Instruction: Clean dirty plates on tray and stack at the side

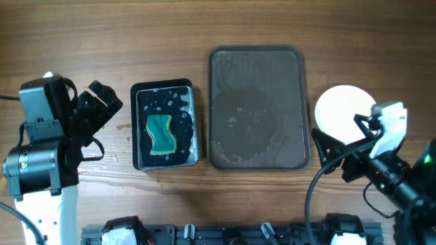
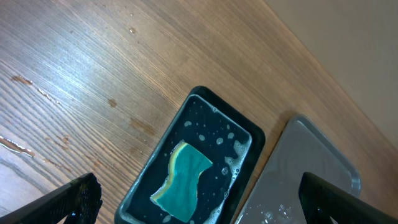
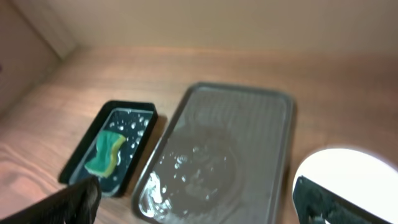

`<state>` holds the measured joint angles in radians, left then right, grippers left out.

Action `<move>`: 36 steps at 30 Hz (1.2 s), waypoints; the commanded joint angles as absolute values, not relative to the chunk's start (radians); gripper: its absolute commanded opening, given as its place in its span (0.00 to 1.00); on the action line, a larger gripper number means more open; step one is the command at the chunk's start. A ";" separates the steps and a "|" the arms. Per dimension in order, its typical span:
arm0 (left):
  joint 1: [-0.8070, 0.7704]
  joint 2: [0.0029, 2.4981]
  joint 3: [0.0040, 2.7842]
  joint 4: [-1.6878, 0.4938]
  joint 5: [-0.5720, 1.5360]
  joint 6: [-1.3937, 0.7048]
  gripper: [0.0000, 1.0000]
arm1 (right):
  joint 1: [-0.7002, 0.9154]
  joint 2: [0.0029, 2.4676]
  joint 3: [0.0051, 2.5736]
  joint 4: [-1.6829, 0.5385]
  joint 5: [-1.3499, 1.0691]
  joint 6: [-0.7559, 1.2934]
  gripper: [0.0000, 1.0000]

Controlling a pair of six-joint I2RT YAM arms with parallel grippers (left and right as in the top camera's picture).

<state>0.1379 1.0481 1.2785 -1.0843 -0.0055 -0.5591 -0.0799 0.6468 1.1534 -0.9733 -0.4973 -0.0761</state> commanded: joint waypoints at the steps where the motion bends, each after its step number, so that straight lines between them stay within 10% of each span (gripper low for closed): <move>1: 0.143 1.049 1.293 -1.082 -0.005 -0.562 1.00 | 0.018 0.508 0.968 -0.738 -0.410 -0.145 1.00; 19: 0.143 1.049 1.293 -1.082 -0.005 -0.562 1.00 | 0.031 0.003 0.011 0.083 -0.414 -0.049 1.00; 36: 0.143 1.049 1.293 -1.082 -0.005 -0.562 1.00 | 0.031 0.014 0.005 0.032 -0.400 -0.052 1.00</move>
